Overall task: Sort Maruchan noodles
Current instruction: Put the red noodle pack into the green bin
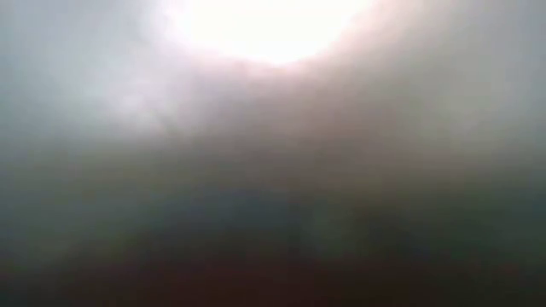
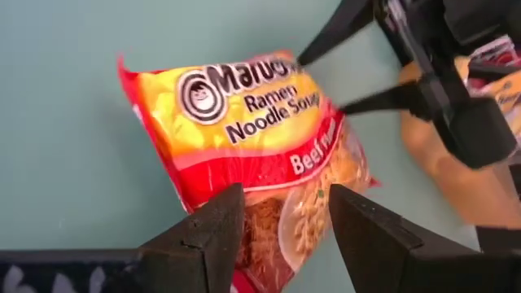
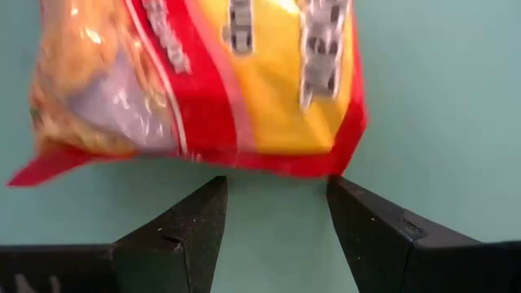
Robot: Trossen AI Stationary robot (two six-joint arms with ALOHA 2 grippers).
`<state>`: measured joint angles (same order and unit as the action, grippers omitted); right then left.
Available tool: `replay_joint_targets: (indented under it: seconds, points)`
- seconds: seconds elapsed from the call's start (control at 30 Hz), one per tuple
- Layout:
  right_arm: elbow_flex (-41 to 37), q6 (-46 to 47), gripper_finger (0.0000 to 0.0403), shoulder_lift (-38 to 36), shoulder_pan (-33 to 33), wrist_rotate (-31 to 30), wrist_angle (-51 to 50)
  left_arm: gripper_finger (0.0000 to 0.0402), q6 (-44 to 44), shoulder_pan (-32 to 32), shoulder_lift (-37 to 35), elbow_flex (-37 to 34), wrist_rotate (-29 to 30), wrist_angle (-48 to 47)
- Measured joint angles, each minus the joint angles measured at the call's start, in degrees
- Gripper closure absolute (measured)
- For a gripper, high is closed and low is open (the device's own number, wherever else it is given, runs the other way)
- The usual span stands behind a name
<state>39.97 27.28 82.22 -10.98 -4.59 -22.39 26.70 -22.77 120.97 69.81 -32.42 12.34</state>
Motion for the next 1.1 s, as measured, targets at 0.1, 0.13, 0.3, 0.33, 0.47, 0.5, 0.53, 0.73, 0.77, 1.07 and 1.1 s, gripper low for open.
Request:
replay_joint_targets:
  seconds: [0.1,0.13,0.3,0.33,0.47,0.5,0.53,0.73,0.77,1.07,1.1]
  points:
    - [0.0,-2.5,0.0197,-0.4,0.0,0.0,-1.5,0.0233,-1.3,0.0,-0.2,0.1,-0.2,-2.4]
    - [0.0,-3.0,0.0197,-0.6,0.0,0.0,-2.0,0.0233,-1.2,0.0,-0.2,0.1,-0.2,-2.6]
    - [-0.1,-4.6,0.0197,-3.1,0.0,-2.5,-4.0,0.0233,-0.6,0.7,-0.2,0.1,0.2,-3.1]
    - [-0.1,-4.5,0.0197,-3.7,0.0,-3.7,-4.2,0.0233,-0.4,1.0,-0.2,0.1,0.3,-3.4]
    - [-0.1,-4.4,0.0197,-4.9,0.0,-5.6,-2.6,0.0233,0.4,2.7,-0.2,0.1,0.0,-3.8]
    - [-0.1,-4.4,0.0197,-4.9,0.0,-5.5,-1.7,0.0233,0.4,3.1,-0.2,0.1,0.0,-3.8]
    - [-0.1,-4.3,0.0197,-4.7,0.0,-5.5,-0.9,0.0233,0.3,3.4,-0.2,0.0,0.0,-3.8]
    - [-0.1,-4.3,0.0197,-4.8,0.5,-4.8,-0.9,0.0233,-0.7,3.9,-0.2,0.0,1.4,-5.1]
    - [-0.1,-4.4,0.0197,-5.3,0.5,-4.3,-1.9,0.0233,-0.7,3.9,-0.2,0.0,1.4,-5.3]
    - [-0.1,-0.7,0.0197,-16.9,0.6,-5.9,-7.3,0.0233,-3.3,3.9,-0.2,0.0,1.9,-8.8]
    - [-0.1,-0.3,0.0197,-17.8,0.6,-5.9,-7.3,0.0233,-3.5,3.9,-0.2,0.0,1.9,-8.8]
